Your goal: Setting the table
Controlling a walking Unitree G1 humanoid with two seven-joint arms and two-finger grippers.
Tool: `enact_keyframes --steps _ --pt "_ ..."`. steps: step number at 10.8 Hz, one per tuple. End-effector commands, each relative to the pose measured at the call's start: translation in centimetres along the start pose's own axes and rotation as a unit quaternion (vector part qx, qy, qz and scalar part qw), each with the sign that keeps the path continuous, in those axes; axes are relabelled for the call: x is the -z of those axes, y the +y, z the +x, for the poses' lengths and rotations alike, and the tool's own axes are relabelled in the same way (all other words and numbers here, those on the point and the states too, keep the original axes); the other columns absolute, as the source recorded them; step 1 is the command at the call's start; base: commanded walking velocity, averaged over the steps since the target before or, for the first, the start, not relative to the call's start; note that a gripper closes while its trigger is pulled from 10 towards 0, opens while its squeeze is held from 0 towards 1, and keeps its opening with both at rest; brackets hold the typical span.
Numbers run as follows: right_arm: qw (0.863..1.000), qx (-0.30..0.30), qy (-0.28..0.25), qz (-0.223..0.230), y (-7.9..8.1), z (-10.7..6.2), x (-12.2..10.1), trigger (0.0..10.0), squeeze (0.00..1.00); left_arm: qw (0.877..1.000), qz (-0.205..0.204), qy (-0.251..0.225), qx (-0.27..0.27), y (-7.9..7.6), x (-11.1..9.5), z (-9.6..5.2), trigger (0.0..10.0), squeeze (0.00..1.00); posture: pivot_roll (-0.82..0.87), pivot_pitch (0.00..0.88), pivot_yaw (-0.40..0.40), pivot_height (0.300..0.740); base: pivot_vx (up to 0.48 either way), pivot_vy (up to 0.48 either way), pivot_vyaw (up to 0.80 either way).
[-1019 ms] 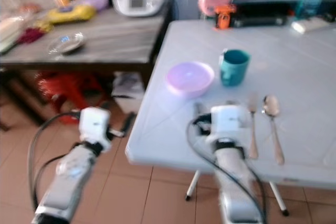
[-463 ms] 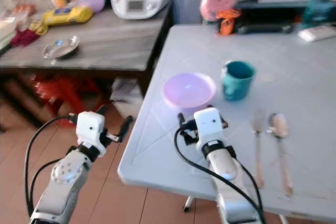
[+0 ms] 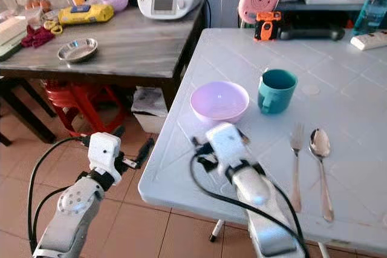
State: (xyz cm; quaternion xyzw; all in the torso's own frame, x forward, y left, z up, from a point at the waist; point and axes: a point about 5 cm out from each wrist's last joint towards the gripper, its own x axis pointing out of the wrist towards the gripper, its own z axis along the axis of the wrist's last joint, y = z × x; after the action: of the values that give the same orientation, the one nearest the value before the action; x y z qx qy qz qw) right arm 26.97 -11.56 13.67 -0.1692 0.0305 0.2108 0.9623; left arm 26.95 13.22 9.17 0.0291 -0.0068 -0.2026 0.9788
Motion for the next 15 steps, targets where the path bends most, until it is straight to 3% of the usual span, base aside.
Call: enact_keyframes --steps 1,3,7,9,11,13,14,15 --pt "1.0 -0.018 -0.013 -0.02 0.2 0.0 -1.2 10.0 0.0 1.0 0.001 0.003 0.002 0.2 0.0 -0.2 10.0 0.0 -0.12 0.084 0.112 0.74 0.0 0.0 0.0" --pt "0.997 -0.015 -0.01 -0.072 -1.6 0.2 -2.2 10.0 0.0 1.0 -0.018 -0.001 0.017 -0.1 -0.1 -0.2 10.0 0.0 -0.12 0.086 0.11 0.74 0.0 0.0 0.0" --pt "0.997 0.016 0.008 -0.076 -4.6 0.7 -2.6 10.0 0.0 0.993 -0.062 -0.004 0.098 -1.6 -0.2 -0.5 10.0 0.0 -0.13 0.094 0.111 0.74 0.0 0.0 0.0" --pt "0.995 -0.006 0.043 -0.088 -5.8 1.5 -1.9 10.0 0.0 0.989 -0.074 -0.011 0.13 -2.0 -0.4 -0.5 10.0 0.0 -0.13 0.095 0.113 0.74 0.0 0.0 0.0" --pt "0.994 -0.033 0.068 -0.085 -6.4 2.1 -1.4 10.0 0.0 0.988 -0.066 -0.011 0.137 -2.0 -0.6 -0.5 10.0 0.0 -0.13 0.099 0.11 0.74 0.0 0.0 0.0" --pt "0.987 -0.066 0.092 -0.114 -6.5 2.8 -0.4 10.0 0.0 0.988 -0.062 -0.009 0.139 -2.0 -0.6 -0.5 10.0 0.0 -0.12 0.1 0.108 0.74 0.0 0.0 0.0" --pt "0.983 -0.072 0.096 -0.14 -6.7 3.0 -0.2 0.0 0.0 0.988 -0.062 -0.009 0.138 -2.2 -0.7 -0.6 10.0 0.0 -0.12 0.1 0.107 0.74 0.0 0.0 0.0" --pt "0.982 -0.077 0.096 -0.147 -6.9 3.2 -0.2 0.0 0.0 0.989 -0.06 -0.007 0.136 -2.2 -0.7 -0.6 10.0 0.0 -0.11 0.1 0.106 0.74 0.0 0.0 0.0"
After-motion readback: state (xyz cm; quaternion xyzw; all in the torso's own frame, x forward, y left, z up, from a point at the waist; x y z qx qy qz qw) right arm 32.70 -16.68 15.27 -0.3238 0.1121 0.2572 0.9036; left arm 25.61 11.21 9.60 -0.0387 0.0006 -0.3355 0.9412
